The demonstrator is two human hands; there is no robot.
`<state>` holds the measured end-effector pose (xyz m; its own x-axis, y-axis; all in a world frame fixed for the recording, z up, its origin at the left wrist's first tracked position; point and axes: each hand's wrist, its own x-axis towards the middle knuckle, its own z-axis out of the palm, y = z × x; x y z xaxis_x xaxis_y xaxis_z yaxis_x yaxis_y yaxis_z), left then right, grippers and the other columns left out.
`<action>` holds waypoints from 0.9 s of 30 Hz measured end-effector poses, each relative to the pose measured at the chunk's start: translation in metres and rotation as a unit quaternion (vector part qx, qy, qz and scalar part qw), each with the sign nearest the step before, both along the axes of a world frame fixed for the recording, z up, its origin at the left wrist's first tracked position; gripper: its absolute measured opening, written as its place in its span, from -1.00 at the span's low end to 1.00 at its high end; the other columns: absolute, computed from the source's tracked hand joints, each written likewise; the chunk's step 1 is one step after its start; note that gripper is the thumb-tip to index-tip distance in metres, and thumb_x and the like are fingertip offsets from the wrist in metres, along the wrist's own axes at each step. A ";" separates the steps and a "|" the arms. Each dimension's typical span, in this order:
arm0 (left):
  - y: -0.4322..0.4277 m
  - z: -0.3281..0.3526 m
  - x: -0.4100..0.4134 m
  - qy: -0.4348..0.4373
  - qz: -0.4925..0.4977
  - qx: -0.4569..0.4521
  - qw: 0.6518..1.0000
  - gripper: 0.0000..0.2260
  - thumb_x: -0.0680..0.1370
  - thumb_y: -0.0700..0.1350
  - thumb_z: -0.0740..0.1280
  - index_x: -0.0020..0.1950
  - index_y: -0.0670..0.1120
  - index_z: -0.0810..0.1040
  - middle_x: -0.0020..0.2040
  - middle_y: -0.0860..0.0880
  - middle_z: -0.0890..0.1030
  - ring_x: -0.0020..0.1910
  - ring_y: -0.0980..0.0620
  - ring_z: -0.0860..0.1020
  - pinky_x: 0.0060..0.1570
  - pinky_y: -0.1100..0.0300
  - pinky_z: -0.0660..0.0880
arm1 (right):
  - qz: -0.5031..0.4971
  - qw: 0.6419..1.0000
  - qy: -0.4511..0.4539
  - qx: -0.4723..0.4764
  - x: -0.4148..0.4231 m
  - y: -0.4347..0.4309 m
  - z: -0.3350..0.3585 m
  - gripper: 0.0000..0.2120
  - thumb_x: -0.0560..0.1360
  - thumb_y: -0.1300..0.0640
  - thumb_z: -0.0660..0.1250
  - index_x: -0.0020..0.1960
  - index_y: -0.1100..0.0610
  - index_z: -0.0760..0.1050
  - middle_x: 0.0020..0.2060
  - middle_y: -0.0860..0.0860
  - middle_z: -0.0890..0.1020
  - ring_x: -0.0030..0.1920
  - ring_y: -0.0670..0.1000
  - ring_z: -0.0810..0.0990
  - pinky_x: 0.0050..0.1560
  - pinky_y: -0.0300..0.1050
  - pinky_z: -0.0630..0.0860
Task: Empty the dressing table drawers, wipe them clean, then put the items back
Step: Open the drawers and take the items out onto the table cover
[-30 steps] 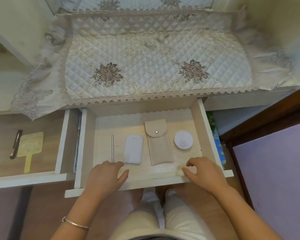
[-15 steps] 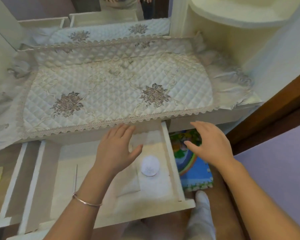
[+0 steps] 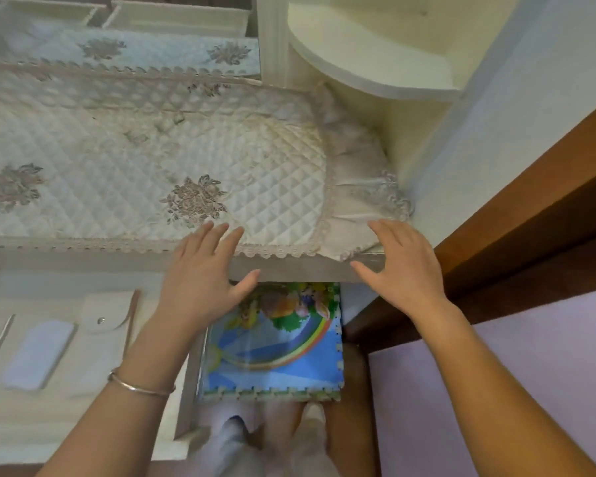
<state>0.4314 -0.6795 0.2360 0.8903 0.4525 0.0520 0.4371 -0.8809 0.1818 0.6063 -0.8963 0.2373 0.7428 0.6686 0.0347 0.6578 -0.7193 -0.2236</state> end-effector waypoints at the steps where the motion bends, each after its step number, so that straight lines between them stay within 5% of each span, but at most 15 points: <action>1: -0.004 -0.005 0.007 0.007 -0.004 -0.002 1.000 -0.32 0.38 0.29 0.03 0.36 -0.09 0.38 0.34 -0.16 0.43 0.37 -0.18 0.30 0.30 -0.12 0.24 | -0.002 1.000 0.001 0.002 0.006 -0.003 -0.003 -0.37 0.44 -0.14 0.32 0.41 0.10 0.28 0.36 0.08 0.39 0.40 0.10 0.29 0.42 0.01 0.18; 9: -0.023 -0.073 0.037 0.047 0.046 -0.148 0.987 -0.43 0.45 0.22 0.12 0.29 -0.14 0.45 0.20 -0.16 0.48 0.21 -0.17 0.37 0.15 0.00 0.35 | -0.084 0.983 0.156 0.045 0.015 -0.003 -0.056 -0.65 0.47 -0.06 0.32 0.18 0.09 0.49 0.10 0.00 0.57 0.16 0.02 0.48 0.06 -0.08 0.43; 15: -0.023 -0.145 0.053 0.100 0.172 -0.362 0.911 -0.53 0.44 0.11 0.23 0.20 -0.20 0.51 0.14 -0.15 0.55 0.15 -0.12 0.47 0.07 0.14 0.36 | -0.188 0.911 0.364 0.047 0.014 0.001 -0.141 -0.69 0.47 -0.01 0.35 0.09 0.19 0.54 -0.04 0.08 0.61 0.01 0.05 0.55 -0.10 -0.18 0.39; 18: -0.019 -0.176 0.062 0.063 0.298 -0.479 0.823 -0.86 0.55 -0.12 0.26 -0.03 -0.14 0.57 -0.11 -0.08 0.57 -0.09 0.00 0.48 -0.20 0.24 0.38 | -0.286 0.824 0.474 0.126 0.021 0.010 -0.176 -0.81 0.48 0.10 0.36 0.03 0.20 0.53 -0.11 0.06 0.54 -0.17 -0.04 0.49 -0.20 -0.20 0.36; 20: -0.015 -0.194 0.069 0.013 0.342 -0.541 0.768 -0.79 0.56 -0.21 0.20 -0.27 -0.08 0.46 -0.29 -0.04 0.47 -0.28 0.07 0.41 -0.36 0.29 0.36 | -0.348 0.726 0.558 0.199 0.029 0.018 -0.194 -0.92 0.50 0.16 0.33 -0.04 0.16 0.50 -0.15 0.04 0.54 -0.23 -0.09 0.49 -0.22 -0.23 0.42; 22: -0.008 -0.208 0.075 -0.052 0.385 -0.594 0.704 -0.77 0.55 -0.27 0.18 -0.30 -0.09 0.43 -0.41 -0.02 0.50 -0.41 0.12 0.45 -0.46 0.36 0.38 | -0.382 0.636 0.620 0.254 0.037 0.023 -0.209 -0.96 0.54 0.19 0.26 -0.04 0.15 0.47 -0.14 0.00 0.54 -0.13 -0.07 0.52 0.00 -0.18 0.44; 25: 0.000 -0.220 0.079 -0.132 0.449 -0.663 0.585 -0.81 0.54 -0.30 0.17 -0.21 -0.12 0.47 -0.52 0.06 0.56 -0.39 0.16 0.51 -0.35 0.34 0.43 | -0.413 0.515 0.663 0.353 0.041 0.027 -0.221 -0.89 0.57 0.25 0.18 -0.11 0.14 0.44 -0.13 0.00 0.55 0.10 0.01 0.50 0.18 -0.12 0.39; 27: 0.001 -0.221 0.079 -0.144 0.457 -0.688 0.546 -0.80 0.57 -0.30 0.13 -0.20 -0.11 0.45 -0.46 0.07 0.59 -0.29 0.17 0.52 -0.23 0.32 0.39 | -0.416 0.476 0.667 0.395 0.040 0.028 -0.220 -0.87 0.57 0.29 0.14 -0.11 0.17 0.42 -0.10 0.06 0.55 0.19 0.05 0.46 0.15 -0.15 0.38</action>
<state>0.5106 -0.6781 0.0155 0.3045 0.4874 -0.8184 0.3591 0.7371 0.5726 0.6466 -0.8684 0.0176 0.4525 0.2934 -0.8421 -0.8867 0.0479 -0.4598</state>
